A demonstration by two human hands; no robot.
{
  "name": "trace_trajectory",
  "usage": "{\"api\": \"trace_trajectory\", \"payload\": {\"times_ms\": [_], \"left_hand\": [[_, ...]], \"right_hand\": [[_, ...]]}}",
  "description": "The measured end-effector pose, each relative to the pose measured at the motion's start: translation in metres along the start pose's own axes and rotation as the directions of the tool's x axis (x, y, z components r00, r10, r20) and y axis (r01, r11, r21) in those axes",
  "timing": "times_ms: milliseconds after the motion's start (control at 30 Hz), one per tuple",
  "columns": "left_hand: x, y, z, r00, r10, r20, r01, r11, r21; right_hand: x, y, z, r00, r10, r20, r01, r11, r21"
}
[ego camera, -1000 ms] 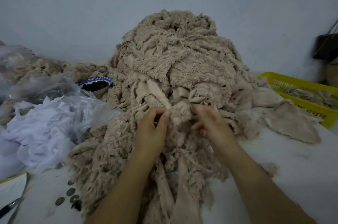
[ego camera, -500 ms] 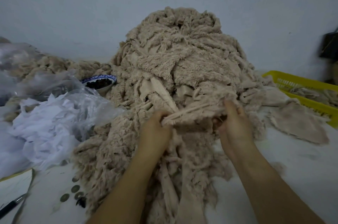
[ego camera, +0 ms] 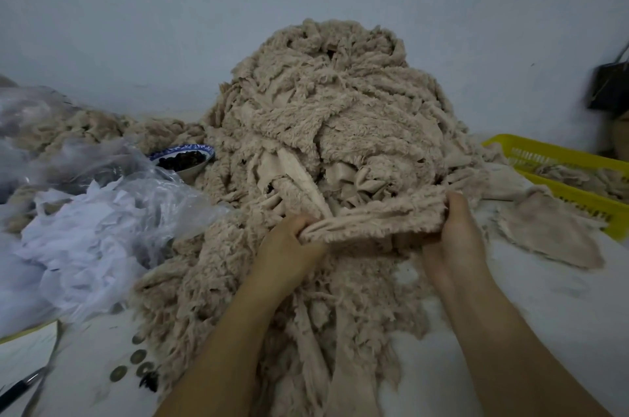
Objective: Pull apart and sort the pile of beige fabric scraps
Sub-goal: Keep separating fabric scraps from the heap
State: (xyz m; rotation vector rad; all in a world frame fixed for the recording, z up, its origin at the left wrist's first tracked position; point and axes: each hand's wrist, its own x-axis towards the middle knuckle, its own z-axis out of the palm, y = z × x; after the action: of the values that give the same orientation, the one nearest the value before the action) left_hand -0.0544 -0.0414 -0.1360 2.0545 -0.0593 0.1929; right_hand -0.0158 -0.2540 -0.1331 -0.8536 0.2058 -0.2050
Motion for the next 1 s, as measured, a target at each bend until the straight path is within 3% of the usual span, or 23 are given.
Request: {"api": "trace_trajectory", "payload": {"times_ms": [100,200,300,400,500,567,633,700,767,833,933,1000], "left_hand": [[-0.002,-0.003,0.005,0.982,0.123,0.143,-0.148,0.973,0.179],[-0.010,0.008,0.016,0.947,0.251,0.199,-0.270,0.960,0.075],[-0.012,0.013,0.029,0.961,0.254,0.109,-0.247,0.967,-0.069],[-0.011,0.016,0.034,0.976,0.214,-0.025,-0.216,0.972,-0.094],[-0.009,0.016,0.031,0.992,0.064,-0.112,-0.091,0.962,-0.259],[-0.010,0.017,0.030,0.994,-0.010,-0.108,-0.031,0.927,-0.374],[-0.011,0.018,0.030,0.991,-0.001,-0.136,-0.048,0.932,-0.359],[-0.012,0.017,0.030,0.976,0.013,-0.218,-0.087,0.939,-0.332],[-0.011,0.017,0.028,0.945,0.011,-0.328,-0.121,0.941,-0.317],[-0.009,0.017,0.027,0.932,-0.046,-0.358,-0.088,0.933,-0.350],[-0.006,0.018,0.025,0.933,-0.184,-0.309,0.019,0.884,-0.467],[-0.004,0.017,0.024,0.930,-0.233,-0.283,0.042,0.834,-0.550]], "right_hand": [[-0.003,0.000,0.001,0.993,-0.119,-0.011,0.113,0.964,-0.240],[-0.018,0.015,0.012,0.971,-0.186,0.147,0.235,0.842,-0.485],[-0.032,0.028,0.022,0.947,-0.120,0.297,0.271,0.796,-0.541],[-0.034,0.030,0.023,0.934,-0.163,0.317,0.327,0.749,-0.577],[-0.032,0.029,0.020,0.930,-0.224,0.292,0.360,0.713,-0.601],[-0.035,0.029,0.020,0.920,-0.166,0.356,0.355,0.739,-0.572],[-0.041,0.031,0.023,0.888,-0.074,0.453,0.366,0.710,-0.602],[-0.044,0.038,0.024,0.859,-0.018,0.511,0.411,0.618,-0.670],[-0.039,0.040,0.023,0.866,-0.072,0.495,0.452,0.535,-0.713],[-0.031,0.039,0.019,0.878,-0.124,0.462,0.443,0.575,-0.688],[-0.026,0.032,0.017,0.929,-0.111,0.353,0.291,0.808,-0.512],[-0.024,0.028,0.019,0.943,-0.084,0.323,0.208,0.904,-0.373]]}}
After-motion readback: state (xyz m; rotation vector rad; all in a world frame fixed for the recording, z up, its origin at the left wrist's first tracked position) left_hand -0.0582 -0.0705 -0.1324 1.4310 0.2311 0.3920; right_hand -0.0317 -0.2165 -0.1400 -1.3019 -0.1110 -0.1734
